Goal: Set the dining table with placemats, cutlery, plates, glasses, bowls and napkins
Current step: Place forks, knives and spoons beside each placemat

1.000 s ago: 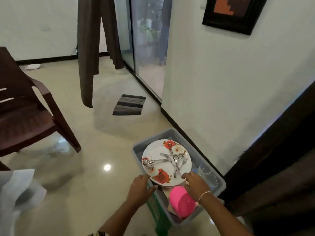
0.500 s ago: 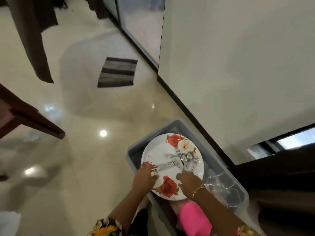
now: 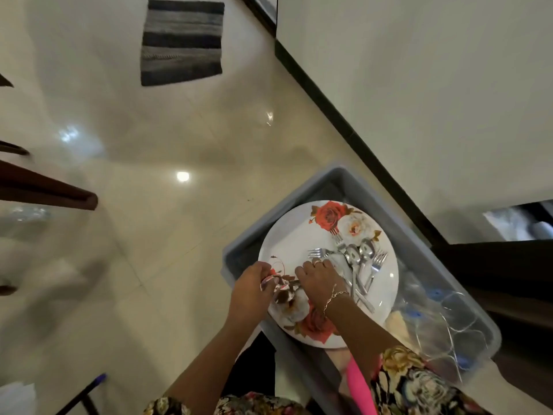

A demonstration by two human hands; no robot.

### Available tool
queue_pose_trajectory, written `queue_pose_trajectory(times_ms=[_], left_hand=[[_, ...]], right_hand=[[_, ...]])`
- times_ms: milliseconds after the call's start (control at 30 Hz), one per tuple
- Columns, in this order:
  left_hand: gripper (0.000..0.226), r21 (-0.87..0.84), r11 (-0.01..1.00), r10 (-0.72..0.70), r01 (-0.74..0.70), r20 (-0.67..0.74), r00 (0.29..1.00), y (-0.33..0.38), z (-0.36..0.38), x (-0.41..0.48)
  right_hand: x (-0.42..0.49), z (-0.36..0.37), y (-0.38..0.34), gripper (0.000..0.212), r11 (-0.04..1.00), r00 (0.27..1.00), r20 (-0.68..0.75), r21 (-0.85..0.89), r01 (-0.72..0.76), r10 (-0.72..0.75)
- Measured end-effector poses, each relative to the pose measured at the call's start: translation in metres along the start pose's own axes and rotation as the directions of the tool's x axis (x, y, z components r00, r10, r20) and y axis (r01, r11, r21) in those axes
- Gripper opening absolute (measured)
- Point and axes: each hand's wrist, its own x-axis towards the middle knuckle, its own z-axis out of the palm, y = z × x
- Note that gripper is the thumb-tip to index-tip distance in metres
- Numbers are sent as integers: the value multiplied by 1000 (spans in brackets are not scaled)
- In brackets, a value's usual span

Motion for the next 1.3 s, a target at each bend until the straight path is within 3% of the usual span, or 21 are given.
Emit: queue_pose_trajectory(times_ms=[300, 500, 633, 733, 800, 867, 1000, 1133, 1300], left_hand=[[23, -1, 1000, -10, 10, -7, 1000, 5, 1, 0], [23, -43, 999, 3, -2, 14, 1000, 17, 11, 2], [22, -25, 999, 38, -38, 27, 999, 24, 22, 4], [23, -13, 999, 52, -51, 34, 998, 26, 28, 5], [23, -5, 999, 47, -47, 39, 998, 26, 31, 5], [22, 2, 999, 33, -33, 45, 998, 27, 33, 4], [24, 0, 1000, 17, -17, 61, 998, 29, 36, 3], [25, 18, 999, 36, -37, 70, 997, 38, 37, 8], [25, 46, 998, 31, -36, 97, 995, 45, 40, 19]], right_hand=[[-4, -1, 1, 43, 997, 1000, 13, 77, -11, 10], [-12, -3, 23, 39, 997, 983, -183, 82, -13, 28], [-9, -9, 53, 39, 939, 925, -208, 206, -275, 317], [-4, -16, 65, 34, 820, 839, -99, 298, -488, 535], [-1, -15, 69, 36, 760, 801, 23, 300, -577, 598], [1, -11, 71, 38, 752, 787, 44, 263, -604, 616], [7, -10, 75, 33, 743, 792, 68, 305, -596, 607], [4, -18, 80, 19, 675, 794, 16, 517, -527, 608], [0, -33, 77, 23, 475, 850, 45, 814, -336, 525]])
